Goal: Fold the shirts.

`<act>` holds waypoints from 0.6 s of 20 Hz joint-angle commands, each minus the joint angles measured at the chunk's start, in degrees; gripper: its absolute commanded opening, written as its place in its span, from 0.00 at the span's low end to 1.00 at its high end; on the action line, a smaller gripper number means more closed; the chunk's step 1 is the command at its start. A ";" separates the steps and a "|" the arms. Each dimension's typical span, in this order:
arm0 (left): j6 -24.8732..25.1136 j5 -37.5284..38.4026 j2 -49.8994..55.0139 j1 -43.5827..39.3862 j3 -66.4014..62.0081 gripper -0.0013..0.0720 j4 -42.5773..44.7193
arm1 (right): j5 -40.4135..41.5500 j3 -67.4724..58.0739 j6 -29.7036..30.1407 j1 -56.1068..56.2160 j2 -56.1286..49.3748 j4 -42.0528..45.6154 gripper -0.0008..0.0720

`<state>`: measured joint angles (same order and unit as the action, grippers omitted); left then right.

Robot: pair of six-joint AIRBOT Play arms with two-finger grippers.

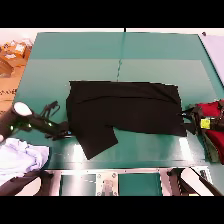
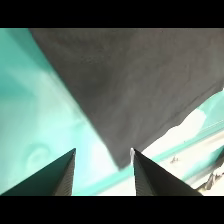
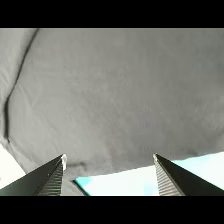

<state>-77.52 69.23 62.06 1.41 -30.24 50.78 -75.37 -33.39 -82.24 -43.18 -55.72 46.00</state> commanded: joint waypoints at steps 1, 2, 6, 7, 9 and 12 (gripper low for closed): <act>2.47 -12.00 -1.46 -4.83 8.90 0.58 -6.64 | 1.38 2.58 0.22 0.00 0.83 -1.03 0.88; 1.77 -15.02 -1.36 -7.50 9.73 0.58 -7.26 | 1.86 2.58 0.22 0.00 0.83 -0.98 0.88; 1.53 -25.11 -0.83 -11.87 9.86 0.58 -12.74 | 2.56 2.58 0.24 0.00 0.83 -0.96 0.88; 1.57 -25.97 -0.83 -11.87 9.86 0.56 -12.59 | 2.58 2.58 0.39 0.00 0.83 -0.96 0.88; 3.72 -25.33 -0.83 -11.87 9.25 0.05 -12.13 | 3.17 2.58 0.39 0.00 0.83 -0.94 0.88; 5.57 -18.93 -0.83 -11.85 4.28 0.05 -9.33 | 3.21 2.58 0.37 -0.04 0.46 -0.31 0.88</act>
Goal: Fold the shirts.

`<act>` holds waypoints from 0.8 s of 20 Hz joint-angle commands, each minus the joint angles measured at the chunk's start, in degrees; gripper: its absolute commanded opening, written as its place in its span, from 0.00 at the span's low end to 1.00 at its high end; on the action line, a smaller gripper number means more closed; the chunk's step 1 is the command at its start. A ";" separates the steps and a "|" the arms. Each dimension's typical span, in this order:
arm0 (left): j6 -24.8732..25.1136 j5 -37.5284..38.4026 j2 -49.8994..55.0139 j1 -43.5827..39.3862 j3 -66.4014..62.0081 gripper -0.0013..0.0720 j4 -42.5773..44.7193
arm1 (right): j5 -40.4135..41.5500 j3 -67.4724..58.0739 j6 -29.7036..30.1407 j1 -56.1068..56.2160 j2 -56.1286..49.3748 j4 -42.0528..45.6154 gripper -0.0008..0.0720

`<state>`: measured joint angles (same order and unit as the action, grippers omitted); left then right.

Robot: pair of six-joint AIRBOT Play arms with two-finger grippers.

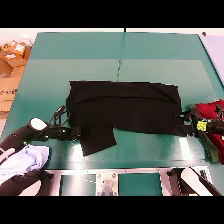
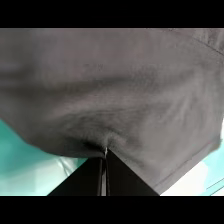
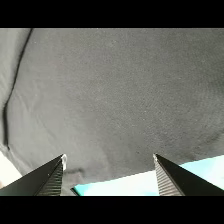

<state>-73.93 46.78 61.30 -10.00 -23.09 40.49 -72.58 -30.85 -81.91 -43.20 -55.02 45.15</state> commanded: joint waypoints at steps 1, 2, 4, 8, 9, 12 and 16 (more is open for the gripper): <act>1.99 5.81 -0.07 -0.46 -4.76 0.05 2.69 | 0.37 0.02 0.02 -0.02 -0.37 1.29 0.86; 1.97 8.04 -0.07 -0.44 -6.47 0.05 4.15 | 0.35 0.02 -0.46 -0.02 -0.50 2.36 0.62; 1.99 11.34 -0.07 -0.46 -8.85 0.05 5.73 | 0.35 0.02 -0.70 -0.02 -0.50 5.11 0.05; 2.05 15.47 -0.07 -0.46 -9.53 0.05 6.78 | -3.32 0.28 -4.66 -0.07 0.70 12.22 0.04; 2.10 17.42 -0.07 -0.46 -9.53 0.05 7.58 | -3.06 0.94 -7.37 -0.31 2.89 15.98 0.04; 2.14 19.67 -0.07 -0.46 -9.53 0.05 10.19 | -2.19 4.11 -13.73 -2.89 10.01 22.77 0.38; 2.45 17.09 -0.07 -0.46 -9.53 0.05 10.12 | 2.16 7.50 -13.70 -3.30 9.97 19.15 0.82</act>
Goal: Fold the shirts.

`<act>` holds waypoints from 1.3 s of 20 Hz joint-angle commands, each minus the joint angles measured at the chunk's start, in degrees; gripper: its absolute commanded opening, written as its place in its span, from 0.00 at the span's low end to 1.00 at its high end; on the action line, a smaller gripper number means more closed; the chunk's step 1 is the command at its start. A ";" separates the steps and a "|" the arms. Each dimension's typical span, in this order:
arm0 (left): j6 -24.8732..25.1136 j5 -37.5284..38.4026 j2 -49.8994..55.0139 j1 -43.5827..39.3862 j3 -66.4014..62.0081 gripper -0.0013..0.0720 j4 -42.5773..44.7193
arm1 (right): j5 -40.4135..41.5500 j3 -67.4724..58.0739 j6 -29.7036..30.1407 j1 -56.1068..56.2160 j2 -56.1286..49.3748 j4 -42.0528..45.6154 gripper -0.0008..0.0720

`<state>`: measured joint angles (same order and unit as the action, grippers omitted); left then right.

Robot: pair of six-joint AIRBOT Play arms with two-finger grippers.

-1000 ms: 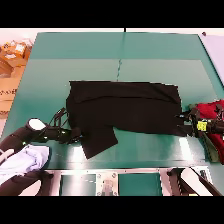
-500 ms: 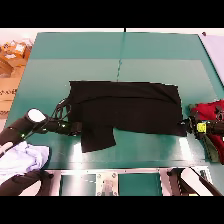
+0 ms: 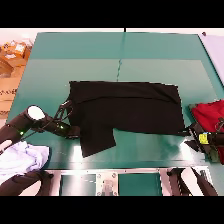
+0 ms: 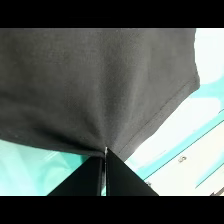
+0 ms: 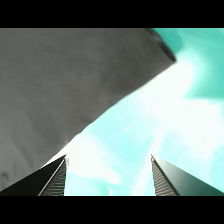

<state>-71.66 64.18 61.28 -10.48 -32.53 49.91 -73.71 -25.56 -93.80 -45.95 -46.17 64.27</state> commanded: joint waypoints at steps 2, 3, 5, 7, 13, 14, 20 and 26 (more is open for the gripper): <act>0.17 -0.35 -0.04 0.02 -0.09 0.05 0.68 | 9.16 4.37 -1.79 -0.55 0.33 -4.76 0.82; 0.17 -0.46 -0.04 0.02 -0.09 0.05 0.68 | 12.00 5.33 -1.51 -0.55 -0.13 -7.98 0.82; 0.13 -0.74 -0.04 0.02 -0.09 0.05 0.68 | 16.65 6.67 0.96 -0.50 -1.92 -14.03 0.79; 0.11 -0.98 -0.04 0.02 -0.09 0.05 0.68 | 18.03 6.99 1.46 -0.07 -5.03 -15.85 0.79; 0.13 -1.60 -0.07 0.02 -1.33 0.05 0.94 | 23.80 6.97 1.46 6.60 -12.55 -15.85 0.77; 0.13 -0.94 -0.11 0.02 -2.45 0.05 1.22 | 24.00 6.88 1.46 6.56 -12.57 -15.82 0.54; -4.96 8.87 -4.22 0.02 -9.27 0.05 10.69 | 16.13 1.75 7.08 6.49 -12.39 -14.75 0.04; -12.22 11.74 -21.68 0.02 -9.40 0.05 14.27 | 2.93 -4.52 -0.17 6.47 -1.70 -4.28 0.04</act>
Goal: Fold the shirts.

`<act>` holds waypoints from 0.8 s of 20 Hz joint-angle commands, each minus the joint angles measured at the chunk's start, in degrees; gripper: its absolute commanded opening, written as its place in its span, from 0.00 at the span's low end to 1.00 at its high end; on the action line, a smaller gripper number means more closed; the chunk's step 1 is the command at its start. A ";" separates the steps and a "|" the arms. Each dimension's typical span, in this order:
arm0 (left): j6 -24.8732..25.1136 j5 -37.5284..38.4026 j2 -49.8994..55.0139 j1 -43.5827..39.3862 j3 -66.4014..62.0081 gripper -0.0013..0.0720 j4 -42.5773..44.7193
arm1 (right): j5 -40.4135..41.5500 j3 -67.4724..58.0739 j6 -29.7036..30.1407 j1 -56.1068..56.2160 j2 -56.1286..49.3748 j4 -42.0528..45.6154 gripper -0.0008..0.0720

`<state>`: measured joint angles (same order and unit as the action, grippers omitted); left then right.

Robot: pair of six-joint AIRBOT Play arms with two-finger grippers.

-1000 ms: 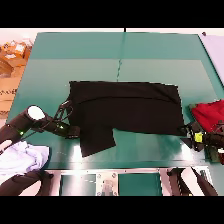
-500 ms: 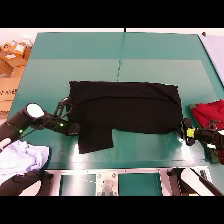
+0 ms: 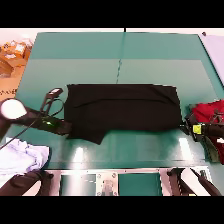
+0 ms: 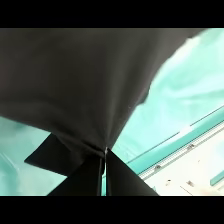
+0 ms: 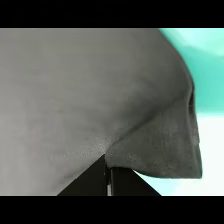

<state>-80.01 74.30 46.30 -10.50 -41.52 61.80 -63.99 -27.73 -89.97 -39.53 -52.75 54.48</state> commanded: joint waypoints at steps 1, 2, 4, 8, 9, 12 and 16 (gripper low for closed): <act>-4.00 1.51 -8.35 0.04 -0.42 0.05 2.38 | -8.11 -2.84 -5.42 0.04 7.19 7.21 0.04; -4.00 1.22 -8.83 0.04 -0.48 0.05 2.38 | -9.25 -3.21 -5.88 0.04 8.83 7.65 0.04; -3.91 -1.42 -8.81 0.04 -1.14 0.05 2.56 | -10.29 -4.39 -6.25 0.17 10.23 6.05 0.04; -3.50 -11.89 -7.96 0.20 -4.46 0.05 4.66 | -5.92 -8.68 -4.22 1.09 8.92 -3.56 0.04; -3.37 -13.09 -6.36 0.22 -5.64 0.05 5.03 | -4.20 -10.05 -3.87 2.34 7.82 -5.73 0.04; -0.52 -15.69 1.40 0.22 -9.03 0.05 5.20 | 2.51 -14.49 -3.87 8.00 2.03 -7.17 0.04; 1.97 -21.35 15.47 0.22 -14.69 0.05 5.44 | 10.86 -20.13 -3.89 14.12 -11.02 -7.17 0.04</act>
<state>-80.01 57.80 53.54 -10.33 -52.58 66.89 -59.79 -44.10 -93.97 -29.30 -56.14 48.34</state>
